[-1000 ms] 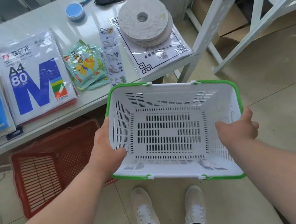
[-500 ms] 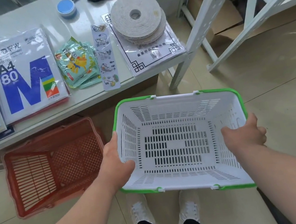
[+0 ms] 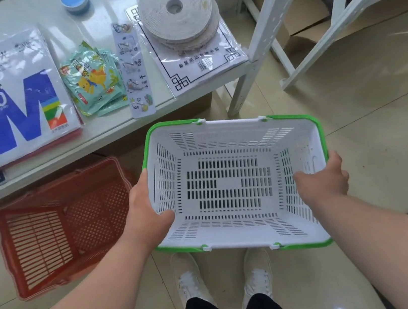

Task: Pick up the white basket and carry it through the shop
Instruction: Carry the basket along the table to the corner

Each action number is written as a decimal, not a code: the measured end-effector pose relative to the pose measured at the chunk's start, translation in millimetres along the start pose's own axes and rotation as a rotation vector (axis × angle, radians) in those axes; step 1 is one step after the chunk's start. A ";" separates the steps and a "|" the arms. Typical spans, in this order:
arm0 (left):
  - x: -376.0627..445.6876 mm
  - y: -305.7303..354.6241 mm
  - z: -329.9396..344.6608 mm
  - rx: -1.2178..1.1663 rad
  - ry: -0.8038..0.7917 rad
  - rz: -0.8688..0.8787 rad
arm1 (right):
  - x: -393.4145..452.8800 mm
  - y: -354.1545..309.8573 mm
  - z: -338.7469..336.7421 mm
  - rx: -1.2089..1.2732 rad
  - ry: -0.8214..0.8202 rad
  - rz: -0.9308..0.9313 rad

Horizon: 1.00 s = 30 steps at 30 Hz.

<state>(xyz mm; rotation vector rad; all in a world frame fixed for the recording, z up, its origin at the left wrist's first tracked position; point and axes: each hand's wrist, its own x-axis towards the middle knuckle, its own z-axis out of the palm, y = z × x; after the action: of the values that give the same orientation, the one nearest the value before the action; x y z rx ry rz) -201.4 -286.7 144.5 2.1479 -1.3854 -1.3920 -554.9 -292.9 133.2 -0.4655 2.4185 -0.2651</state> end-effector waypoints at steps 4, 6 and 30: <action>9.9 -5.7 1.2 0.014 0.007 0.046 | 2.7 -2.0 13.8 0.019 -0.007 -0.015; 19.4 -15.8 5.4 0.045 -0.003 0.031 | 8.2 0.6 22.2 0.017 -0.021 -0.016; 90.1 -86.9 60.0 0.085 -0.090 -0.012 | 66.4 60.6 118.5 0.004 -0.063 0.004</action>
<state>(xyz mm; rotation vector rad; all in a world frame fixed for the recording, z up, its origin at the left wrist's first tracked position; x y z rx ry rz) -189.9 -296.5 6.5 2.1737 -1.4914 -1.4761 -543.3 -271.8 -13.6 -0.4610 2.3572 -0.2495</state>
